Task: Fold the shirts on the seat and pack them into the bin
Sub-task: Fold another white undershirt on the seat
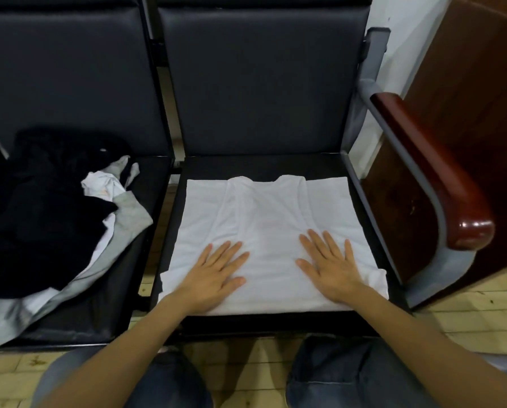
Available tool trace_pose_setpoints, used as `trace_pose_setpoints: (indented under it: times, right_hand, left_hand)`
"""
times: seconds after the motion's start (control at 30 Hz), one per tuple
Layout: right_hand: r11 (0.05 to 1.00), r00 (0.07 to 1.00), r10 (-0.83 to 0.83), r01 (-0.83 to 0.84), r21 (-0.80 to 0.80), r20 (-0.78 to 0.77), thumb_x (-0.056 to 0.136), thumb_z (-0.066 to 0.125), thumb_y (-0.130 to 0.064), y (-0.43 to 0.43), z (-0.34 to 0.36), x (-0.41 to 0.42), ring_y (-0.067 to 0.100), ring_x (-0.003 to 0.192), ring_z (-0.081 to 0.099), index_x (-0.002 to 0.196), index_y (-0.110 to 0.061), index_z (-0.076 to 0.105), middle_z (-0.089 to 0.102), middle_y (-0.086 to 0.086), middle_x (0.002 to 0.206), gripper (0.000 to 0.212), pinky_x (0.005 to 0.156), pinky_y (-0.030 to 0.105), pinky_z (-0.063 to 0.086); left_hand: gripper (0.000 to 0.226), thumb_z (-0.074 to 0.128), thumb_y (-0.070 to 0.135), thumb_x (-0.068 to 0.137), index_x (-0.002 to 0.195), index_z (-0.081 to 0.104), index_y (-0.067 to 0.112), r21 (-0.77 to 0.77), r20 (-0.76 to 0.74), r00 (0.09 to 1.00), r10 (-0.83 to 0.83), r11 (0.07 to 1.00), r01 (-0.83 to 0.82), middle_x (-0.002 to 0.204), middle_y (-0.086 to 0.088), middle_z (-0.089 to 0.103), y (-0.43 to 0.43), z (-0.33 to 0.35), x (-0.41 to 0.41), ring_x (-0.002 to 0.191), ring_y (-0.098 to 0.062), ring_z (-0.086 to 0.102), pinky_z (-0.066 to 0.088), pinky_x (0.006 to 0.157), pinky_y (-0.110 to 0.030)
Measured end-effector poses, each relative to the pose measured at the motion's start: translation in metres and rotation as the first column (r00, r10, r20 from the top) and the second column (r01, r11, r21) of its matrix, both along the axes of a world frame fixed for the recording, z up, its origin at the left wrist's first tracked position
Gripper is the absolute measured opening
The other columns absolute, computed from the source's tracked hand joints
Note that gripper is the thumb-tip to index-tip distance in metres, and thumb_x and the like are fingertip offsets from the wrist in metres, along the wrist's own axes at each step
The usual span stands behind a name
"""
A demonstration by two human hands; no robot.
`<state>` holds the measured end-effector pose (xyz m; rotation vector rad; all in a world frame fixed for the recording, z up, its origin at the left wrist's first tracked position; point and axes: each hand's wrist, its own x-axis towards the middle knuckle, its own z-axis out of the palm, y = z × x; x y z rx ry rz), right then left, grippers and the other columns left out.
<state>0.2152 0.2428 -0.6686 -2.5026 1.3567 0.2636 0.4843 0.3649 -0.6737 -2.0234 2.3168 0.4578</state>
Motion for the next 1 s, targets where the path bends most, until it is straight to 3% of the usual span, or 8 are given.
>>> trace_pose_setpoints:
  times: [0.1, 0.2, 0.33, 0.47, 0.6, 0.77, 0.87, 1.0]
  right_hand:
    - [1.000, 1.000, -0.019, 0.019, 0.018, 0.021, 0.090, 0.006, -0.068, 0.006, 0.010, 0.004, 0.014, 0.144, -0.023, 0.149, -0.036, -0.011, -0.020, -0.011, 0.157, 0.069, 0.113, 0.049, -0.019]
    - [0.996, 0.996, 0.040, -0.033, -0.082, 0.085, 0.068, -0.025, -0.079, 0.023, 0.014, 0.010, 0.013, 0.145, -0.020, 0.150, -0.033, -0.009, -0.015, -0.014, 0.155, 0.095, 0.112, 0.042, -0.020]
    - [0.989, 0.988, 0.145, -0.144, -0.028, 0.047, 0.065, -0.031, -0.076, 0.049, 0.005, 0.020, 0.011, 0.146, -0.015, 0.144, -0.039, -0.017, -0.023, -0.017, 0.152, 0.089, 0.111, 0.042, -0.020]
    - [0.999, 0.990, 0.040, -0.040, 0.002, 0.139, 0.086, 0.008, -0.067, 0.049, 0.019, 0.044, 0.016, 0.147, 0.003, 0.150, -0.026, 0.019, 0.014, -0.005, 0.158, 0.077, 0.116, 0.043, -0.007]
    - [0.989, 0.918, 0.134, -0.149, 0.012, 0.373, 0.077, -0.005, -0.081, 0.072, 0.022, 0.093, 0.019, 0.145, 0.017, 0.148, -0.019, 0.030, 0.028, 0.002, 0.154, 0.101, 0.117, 0.031, 0.005]
    - [0.987, 0.954, 0.158, -0.160, -0.011, 0.253, 0.058, -0.035, -0.076, 0.086, 0.001, 0.126, 0.016, 0.147, 0.001, 0.152, -0.024, 0.014, 0.009, -0.002, 0.160, 0.118, 0.118, 0.040, -0.005]
    - [0.984, 0.962, 0.176, -0.168, -0.055, 0.207, 0.064, -0.032, -0.071, 0.090, -0.005, 0.126, 0.014, 0.147, -0.001, 0.152, -0.023, 0.011, 0.005, -0.003, 0.160, 0.109, 0.118, 0.038, -0.010]
    - [0.987, 0.960, 0.161, -0.152, -0.056, 0.229, 0.070, -0.025, -0.070, 0.091, -0.005, 0.126, 0.011, 0.147, 0.000, 0.152, -0.024, 0.013, 0.006, -0.004, 0.160, 0.102, 0.116, 0.033, -0.013]
  left_hand:
    - [0.079, -0.015, 0.072, 0.080, 0.148, 0.002, 0.035, -0.042, -0.034, 0.999, 0.017, 0.999, -0.018, 0.155, 0.011, -0.013, 0.005, 0.008, -0.001, 0.144, -0.009, -0.017, -0.020, 0.113, -0.029]
    - [0.066, 0.004, 0.056, 0.099, 0.143, 0.040, 0.023, -0.084, 0.022, 0.999, 0.043, 0.996, -0.041, 0.154, -0.001, 0.028, 0.018, 0.009, -0.004, 0.144, -0.019, 0.016, -0.001, 0.115, -0.035]
    - [0.062, 0.009, 0.059, 0.095, 0.149, 0.022, 0.030, -0.098, -0.093, 0.996, 0.014, 0.995, -0.023, 0.157, 0.009, 0.015, 0.032, 0.003, 0.000, 0.146, -0.011, 0.010, -0.005, 0.117, -0.031]
    - [0.057, 0.048, 0.050, 0.090, 0.129, 0.053, 0.009, -0.252, -0.428, 0.827, 0.364, 0.831, -0.496, 0.134, -0.010, 0.049, 0.036, 0.026, 0.019, 0.126, -0.030, 0.043, 0.029, 0.106, -0.033]
    - [0.044, 0.068, 0.051, 0.079, 0.104, 0.055, 0.018, 0.221, -0.160, 0.634, 0.757, 0.653, -0.724, 0.123, -0.006, 0.044, 0.048, 0.038, 0.050, 0.124, -0.031, 0.033, 0.030, 0.101, -0.036]
    - [0.022, 0.069, 0.028, 0.085, 0.091, 0.057, 0.010, 0.295, -0.517, 0.387, 0.764, 0.583, -0.757, 0.091, -0.001, 0.058, 0.060, 0.032, 0.056, 0.099, -0.022, 0.056, 0.040, 0.073, -0.021]
    - [0.016, 0.057, 0.018, 0.094, 0.088, 0.049, 0.006, 0.089, -0.674, 0.413, 0.613, 0.622, -0.778, 0.079, -0.005, 0.053, 0.064, 0.041, 0.050, 0.074, -0.014, 0.048, 0.037, 0.060, -0.011]
    - [0.015, 0.048, 0.018, 0.098, 0.097, 0.039, 0.007, 0.085, -0.756, 0.332, 0.565, 0.587, -0.805, 0.078, -0.015, 0.053, 0.063, 0.042, 0.038, 0.061, -0.018, 0.052, 0.051, 0.061, -0.035]
